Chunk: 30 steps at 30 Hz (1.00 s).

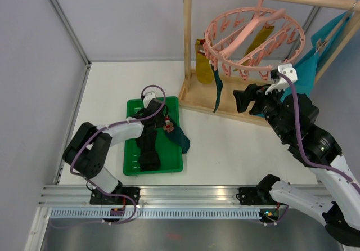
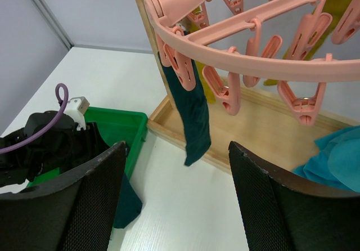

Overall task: Clip the socks to the hanger
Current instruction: Pick up the sock from the bin.

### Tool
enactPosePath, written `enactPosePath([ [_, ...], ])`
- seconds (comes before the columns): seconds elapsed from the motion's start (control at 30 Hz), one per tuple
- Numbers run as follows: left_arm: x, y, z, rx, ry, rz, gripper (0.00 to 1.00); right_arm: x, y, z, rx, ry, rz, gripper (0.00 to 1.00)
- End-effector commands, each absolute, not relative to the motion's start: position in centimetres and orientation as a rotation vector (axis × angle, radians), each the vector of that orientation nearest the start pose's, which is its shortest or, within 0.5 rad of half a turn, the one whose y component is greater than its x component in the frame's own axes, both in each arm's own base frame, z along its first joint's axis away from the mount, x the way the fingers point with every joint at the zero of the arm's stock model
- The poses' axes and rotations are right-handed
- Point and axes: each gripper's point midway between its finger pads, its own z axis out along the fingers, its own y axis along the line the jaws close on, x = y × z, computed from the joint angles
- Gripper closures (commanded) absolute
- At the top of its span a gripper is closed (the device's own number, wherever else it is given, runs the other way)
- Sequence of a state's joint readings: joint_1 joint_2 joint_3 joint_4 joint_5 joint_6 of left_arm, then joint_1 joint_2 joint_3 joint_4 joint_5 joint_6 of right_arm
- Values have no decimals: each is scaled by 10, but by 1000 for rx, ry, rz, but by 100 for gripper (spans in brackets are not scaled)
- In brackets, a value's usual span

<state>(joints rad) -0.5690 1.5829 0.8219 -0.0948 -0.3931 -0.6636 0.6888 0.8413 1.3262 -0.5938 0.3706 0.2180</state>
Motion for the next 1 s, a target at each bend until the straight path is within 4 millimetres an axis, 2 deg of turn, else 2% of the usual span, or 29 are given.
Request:
enactPosePath([
  [0.0, 351, -184, 43, -357, 2325, -218, 52, 241, 127, 413, -99, 1667, 392, 20],
  [0.2, 356, -194, 31, -372, 2347, -256, 53, 240, 124, 412, -94, 1665, 383, 20],
  [0.57, 366, -207, 38, -426, 2284, -355, 54, 235, 118, 415, -85, 1650, 379, 20],
  [0.73, 370, -211, 35, -428, 2294, -359, 55, 235, 118, 413, -88, 1657, 378, 20],
  [0.9, 370, -214, 31, -426, 2308, -367, 66, 234, 117, 414, -89, 1655, 373, 20],
  [0.93, 371, -214, 32, -427, 2306, -370, 69, 234, 116, 414, -85, 1654, 372, 20],
  [0.97, 370, -214, 30, -426, 2311, -368, 77, 234, 116, 415, -85, 1653, 374, 20],
])
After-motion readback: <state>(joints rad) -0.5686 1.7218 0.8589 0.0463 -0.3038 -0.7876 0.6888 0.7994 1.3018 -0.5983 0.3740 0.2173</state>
